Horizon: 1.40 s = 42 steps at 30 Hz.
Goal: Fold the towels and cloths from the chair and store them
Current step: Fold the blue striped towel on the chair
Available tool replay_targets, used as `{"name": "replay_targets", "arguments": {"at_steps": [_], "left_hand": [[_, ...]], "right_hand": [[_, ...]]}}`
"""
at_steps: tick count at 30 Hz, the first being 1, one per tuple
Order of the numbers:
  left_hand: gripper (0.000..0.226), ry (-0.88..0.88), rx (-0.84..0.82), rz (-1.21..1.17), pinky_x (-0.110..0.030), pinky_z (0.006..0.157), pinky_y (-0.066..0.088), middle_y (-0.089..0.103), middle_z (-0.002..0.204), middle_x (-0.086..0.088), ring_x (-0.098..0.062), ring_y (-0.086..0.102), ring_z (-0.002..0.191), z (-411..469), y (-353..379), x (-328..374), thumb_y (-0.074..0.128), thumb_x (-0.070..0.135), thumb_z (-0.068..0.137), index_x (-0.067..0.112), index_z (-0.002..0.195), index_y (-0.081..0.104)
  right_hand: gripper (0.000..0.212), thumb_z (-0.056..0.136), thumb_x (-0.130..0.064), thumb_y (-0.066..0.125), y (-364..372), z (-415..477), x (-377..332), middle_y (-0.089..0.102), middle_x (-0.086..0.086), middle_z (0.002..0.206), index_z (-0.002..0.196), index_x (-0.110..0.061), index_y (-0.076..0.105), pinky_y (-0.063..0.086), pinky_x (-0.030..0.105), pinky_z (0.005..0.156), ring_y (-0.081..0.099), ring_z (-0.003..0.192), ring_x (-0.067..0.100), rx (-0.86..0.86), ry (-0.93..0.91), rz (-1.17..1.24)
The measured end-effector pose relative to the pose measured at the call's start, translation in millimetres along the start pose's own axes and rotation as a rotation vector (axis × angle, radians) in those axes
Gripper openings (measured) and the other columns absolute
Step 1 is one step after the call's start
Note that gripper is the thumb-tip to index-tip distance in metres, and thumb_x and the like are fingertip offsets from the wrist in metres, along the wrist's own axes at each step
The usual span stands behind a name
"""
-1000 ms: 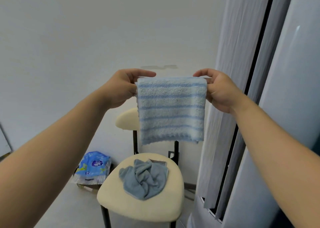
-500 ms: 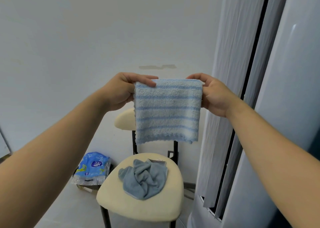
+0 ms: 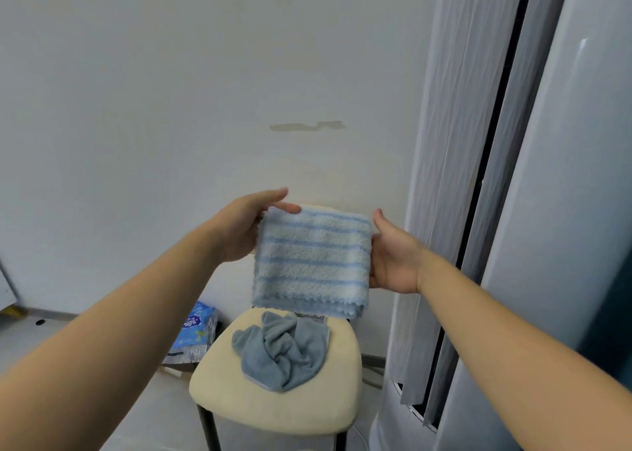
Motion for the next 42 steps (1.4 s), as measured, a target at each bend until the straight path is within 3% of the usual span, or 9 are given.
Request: {"name": "replay_targets", "arguments": {"at_steps": [2, 4, 8, 18, 23, 25, 29, 37, 42], "left_hand": [[0.037, 0.011, 0.029, 0.036, -0.041, 0.085, 0.058, 0.068, 0.12, -0.018, -0.034, 0.069, 0.105, 1, 1, -1, 0.075, 0.014, 0.084, 0.005, 0.119, 0.069], [0.045, 0.004, 0.061, 0.008, -0.042, 0.084, 0.06, 0.065, 0.123, -0.018, -0.036, 0.067, 0.108, 2, 2, -4, 0.072, -0.005, 0.081, 0.01, 0.123, 0.064], [0.046, -0.061, 0.039, -0.162, -0.041, 0.078, 0.062, 0.07, 0.12, -0.02, -0.034, 0.071, 0.104, 2, 0, -14, 0.073, -0.005, 0.076, -0.001, 0.12, 0.062], [0.026, 0.024, 0.081, -0.239, -0.039, 0.075, 0.061, 0.071, 0.12, -0.013, -0.027, 0.073, 0.1, 0, 13, -40, 0.062, 0.018, 0.096, 0.011, 0.121, 0.064], [0.05, -0.19, -0.038, -0.501, -0.05, 0.099, 0.049, 0.066, 0.126, -0.021, -0.036, 0.066, 0.115, -5, 29, -57, 0.061, 0.044, 0.095, 0.007, 0.129, 0.061], [0.052, -0.226, -0.142, -0.556, -0.05, 0.105, 0.045, 0.062, 0.133, -0.022, -0.037, 0.061, 0.122, -9, 35, -63, 0.065, 0.038, 0.094, 0.005, 0.134, 0.058], [0.053, -0.186, -0.177, -0.276, -0.046, 0.1, 0.049, 0.066, 0.129, -0.015, -0.033, 0.064, 0.118, -9, 38, -72, 0.07, 0.018, 0.086, 0.009, 0.137, 0.056], [0.029, -0.145, -0.157, -0.298, -0.033, 0.087, 0.056, 0.07, 0.12, -0.019, -0.025, 0.072, 0.101, -11, 34, -64, 0.056, 0.01, 0.088, -0.002, 0.107, 0.074], [0.029, -0.182, -0.125, -0.382, -0.029, 0.068, 0.059, 0.072, 0.11, -0.018, -0.024, 0.073, 0.085, -19, 29, -65, 0.054, 0.019, 0.096, -0.004, 0.103, 0.072]], "right_hand": [[0.09, 0.085, -0.08, 0.043, 4, -3, 4, 0.059, 0.017, 0.14, 0.138, -0.01, 0.058, 0.045, 0.052, 0.109, 0.058, 0.128, 0.035, -0.061, -0.005, 0.009], [0.058, 0.094, -0.05, 0.06, 11, -8, 4, 0.064, 0.014, 0.134, 0.135, -0.009, 0.061, 0.048, 0.048, 0.106, 0.062, 0.123, 0.03, -0.106, -0.041, -0.088], [0.039, 0.087, -0.006, 0.073, 18, -8, -4, 0.073, 0.01, 0.12, 0.125, -0.005, 0.065, 0.054, 0.043, 0.097, 0.07, 0.111, 0.027, -0.032, -0.151, -0.144], [0.033, 0.092, -0.011, 0.07, 23, -12, -23, 0.075, 0.005, 0.115, 0.124, -0.013, 0.063, 0.055, 0.043, 0.098, 0.072, 0.106, 0.023, 0.072, -0.368, -0.26], [0.026, 0.095, -0.015, 0.067, 21, -15, -23, 0.076, 0.006, 0.109, 0.12, -0.014, 0.064, 0.059, 0.037, 0.087, 0.073, 0.1, 0.023, 0.084, -0.321, -0.187], [0.02, 0.095, -0.013, 0.066, 19, -16, -21, 0.076, 0.008, 0.108, 0.116, -0.013, 0.066, 0.059, 0.038, 0.085, 0.074, 0.098, 0.024, 0.095, -0.292, -0.121], [0.023, 0.097, -0.014, 0.064, 11, -15, -14, 0.075, 0.01, 0.111, 0.12, -0.01, 0.066, 0.059, 0.037, 0.081, 0.073, 0.101, 0.026, 0.096, -0.202, -0.093], [0.028, 0.1, -0.014, 0.059, 8, -17, -3, 0.073, 0.008, 0.119, 0.128, -0.01, 0.062, 0.06, 0.031, 0.08, 0.071, 0.107, 0.024, 0.026, -0.18, -0.065], [0.035, 0.096, -0.017, 0.063, 7, -19, 4, 0.07, 0.014, 0.124, 0.129, -0.003, 0.063, 0.05, 0.041, 0.105, 0.065, 0.119, 0.03, 0.004, -0.111, -0.062]]}}
Point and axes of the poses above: each hand's wrist, its own z-axis towards the middle knuckle, its own y-axis out of the palm, x = y × z, the point moved 3 cm from there along z, towards the middle knuckle
